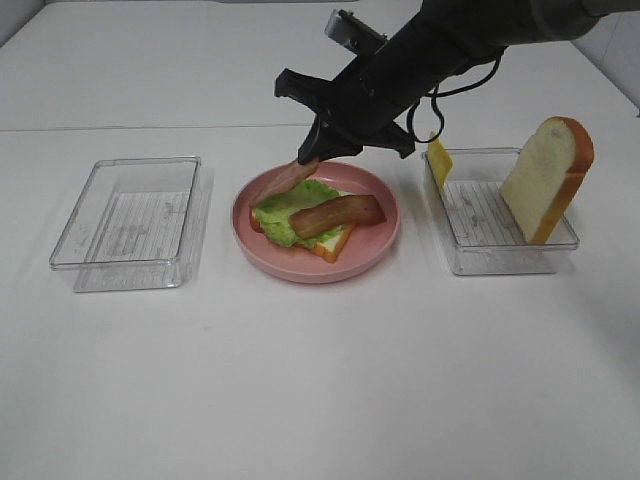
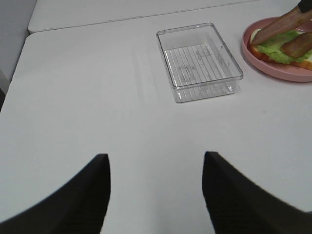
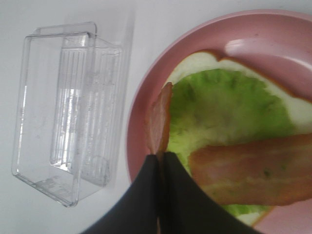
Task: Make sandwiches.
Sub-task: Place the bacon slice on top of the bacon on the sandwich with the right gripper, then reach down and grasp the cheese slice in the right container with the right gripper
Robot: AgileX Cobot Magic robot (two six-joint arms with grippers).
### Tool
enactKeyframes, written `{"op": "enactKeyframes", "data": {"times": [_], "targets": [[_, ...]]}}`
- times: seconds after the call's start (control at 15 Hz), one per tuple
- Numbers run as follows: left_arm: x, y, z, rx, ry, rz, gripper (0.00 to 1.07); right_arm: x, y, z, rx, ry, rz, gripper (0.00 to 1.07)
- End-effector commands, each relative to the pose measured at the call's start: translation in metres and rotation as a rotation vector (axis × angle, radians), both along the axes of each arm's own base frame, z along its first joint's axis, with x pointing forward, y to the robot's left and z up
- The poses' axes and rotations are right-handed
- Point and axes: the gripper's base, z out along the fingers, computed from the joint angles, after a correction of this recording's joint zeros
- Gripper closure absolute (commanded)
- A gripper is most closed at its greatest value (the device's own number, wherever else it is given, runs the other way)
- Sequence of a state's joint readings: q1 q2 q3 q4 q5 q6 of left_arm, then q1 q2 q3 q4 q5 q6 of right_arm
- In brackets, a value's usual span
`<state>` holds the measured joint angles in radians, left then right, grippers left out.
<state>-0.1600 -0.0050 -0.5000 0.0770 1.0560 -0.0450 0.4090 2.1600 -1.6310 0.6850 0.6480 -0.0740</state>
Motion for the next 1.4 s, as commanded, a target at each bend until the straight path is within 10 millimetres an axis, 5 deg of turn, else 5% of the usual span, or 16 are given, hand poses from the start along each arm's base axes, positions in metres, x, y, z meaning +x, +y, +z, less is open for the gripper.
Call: {"op": "enactKeyframes", "data": {"times": [0.07, 0.2, 0.27, 0.53, 0.8, 0.87, 1.0, 1.4], "targets": [[-0.001, 0.0, 0.0, -0.002, -0.018, -0.005, 0.51, -0.001, -0.004, 0.004, -0.047, 0.018, 0.0, 1.07], [-0.001, 0.0, 0.0, -0.002, -0.018, -0.005, 0.51, -0.002, -0.004, 0.003, -0.047, 0.03, 0.006, 1.07], [-0.001, 0.0, 0.0, -0.002, -0.018, -0.005, 0.51, -0.003, -0.004, 0.003, -0.048, 0.033, 0.009, 0.98], [-0.001, 0.0, 0.0, -0.002, -0.018, -0.005, 0.51, -0.005, -0.007, 0.004, -0.09, 0.052, 0.055, 0.47], [-0.001, 0.0, 0.0, -0.002, -0.018, -0.005, 0.51, -0.009, -0.01, 0.024, -0.175, 0.107, 0.175, 0.46], [-0.001, 0.0, 0.0, -0.002, -0.018, -0.005, 0.51, -0.006, -0.02, 0.049, -0.326, 0.12, 0.204, 0.46], [-0.001, 0.0, 0.0, -0.002, -0.018, -0.005, 0.51, 0.0, -0.033, 0.068, -0.478, 0.089, 0.177, 0.46], [-0.001, 0.0, 0.0, -0.002, -0.018, -0.005, 0.51, 0.022, -0.085, 0.077, -0.481, 0.115, 0.048, 0.46]]}}
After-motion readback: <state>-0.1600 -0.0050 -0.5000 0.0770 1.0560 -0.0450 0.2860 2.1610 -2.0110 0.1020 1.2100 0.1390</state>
